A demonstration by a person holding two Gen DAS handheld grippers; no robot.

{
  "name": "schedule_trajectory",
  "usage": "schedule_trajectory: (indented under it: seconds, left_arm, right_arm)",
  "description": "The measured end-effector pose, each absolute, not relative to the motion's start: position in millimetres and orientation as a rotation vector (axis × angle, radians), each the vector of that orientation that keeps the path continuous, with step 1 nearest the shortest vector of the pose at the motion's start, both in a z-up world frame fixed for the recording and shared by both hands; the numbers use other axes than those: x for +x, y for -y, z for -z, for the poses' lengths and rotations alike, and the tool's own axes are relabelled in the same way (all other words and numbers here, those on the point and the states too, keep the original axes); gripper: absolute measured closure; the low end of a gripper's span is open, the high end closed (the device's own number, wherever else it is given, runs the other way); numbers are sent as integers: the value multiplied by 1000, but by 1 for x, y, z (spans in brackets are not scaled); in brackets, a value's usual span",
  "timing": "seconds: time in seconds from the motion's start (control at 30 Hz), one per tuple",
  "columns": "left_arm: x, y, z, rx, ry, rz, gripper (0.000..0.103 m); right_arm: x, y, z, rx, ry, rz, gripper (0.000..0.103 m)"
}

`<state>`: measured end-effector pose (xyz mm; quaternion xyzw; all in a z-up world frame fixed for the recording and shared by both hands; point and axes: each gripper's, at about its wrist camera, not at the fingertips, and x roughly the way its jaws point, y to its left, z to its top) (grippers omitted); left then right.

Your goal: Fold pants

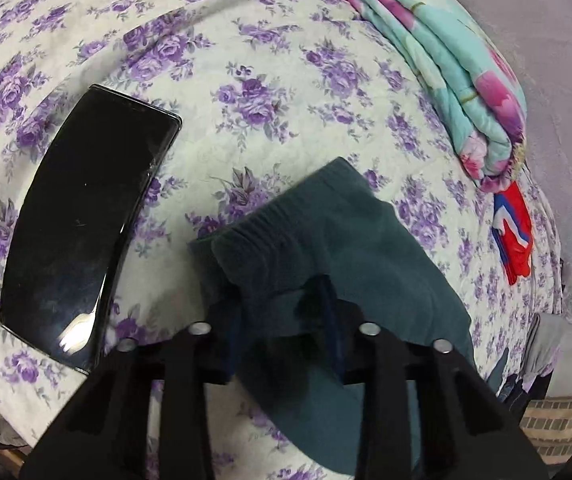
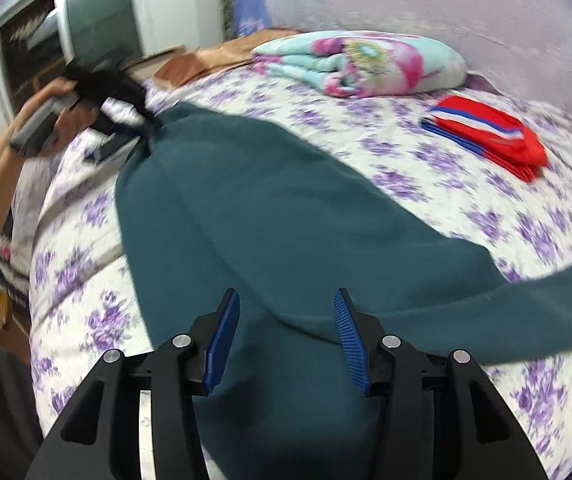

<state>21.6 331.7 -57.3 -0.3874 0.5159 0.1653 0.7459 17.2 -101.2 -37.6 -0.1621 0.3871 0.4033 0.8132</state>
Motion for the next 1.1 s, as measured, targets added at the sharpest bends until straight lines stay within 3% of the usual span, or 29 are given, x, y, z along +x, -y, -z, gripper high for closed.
schedule_trajectory:
  seconds: [0.13, 0.27, 0.3, 0.37, 0.43, 0.47, 0.73, 0.9, 0.97, 1.0, 1.03, 1.1]
  left_arm:
    - [20, -331, 48, -804, -1085, -381, 94]
    - [16, -332, 29, -762, -1029, -387, 97]
    - [16, -332, 24, -759, -1017, -384, 97]
    - [16, -332, 17, -745, -1001, -382, 97]
    - [18, -333, 16, -736, -1000, -380, 99]
    - [20, -333, 17, -736, -1004, -384, 99]
    - [4, -334, 0, -682, -945, -369, 102]
    - [1, -330, 22, -599, -1023, -405, 101]
    - [2, -332, 44, -587, -1097, -444, 97]
    - [1, -332, 54, -579, -1128, -452, 88]
    - [1, -331, 61, -569, -1152, -457, 78]
    - [-6, -329, 59, -535, -1139, -459, 74]
  right_arm:
    - [17, 76, 47, -468, -837, -832, 53]
    - [27, 60, 51, -537, -843, -802, 59]
    - [29, 58, 52, -547, -839, -801, 63]
    - [33, 54, 50, -554, -847, -812, 87]
    - [32, 52, 48, -557, -834, -813, 100]
    - [33, 52, 47, -553, -833, -812, 101]
    - [-3, 86, -6, -352, -827, -1035, 101]
    - [-23, 62, 33, -421, -920, -1036, 97]
    - [-17, 54, 61, -436, -1007, -993, 93]
    - [-16, 56, 59, -405, -989, -998, 93]
    - [-14, 59, 53, -386, -1004, -1012, 89]
    - [-9, 74, 35, -337, -971, -995, 72]
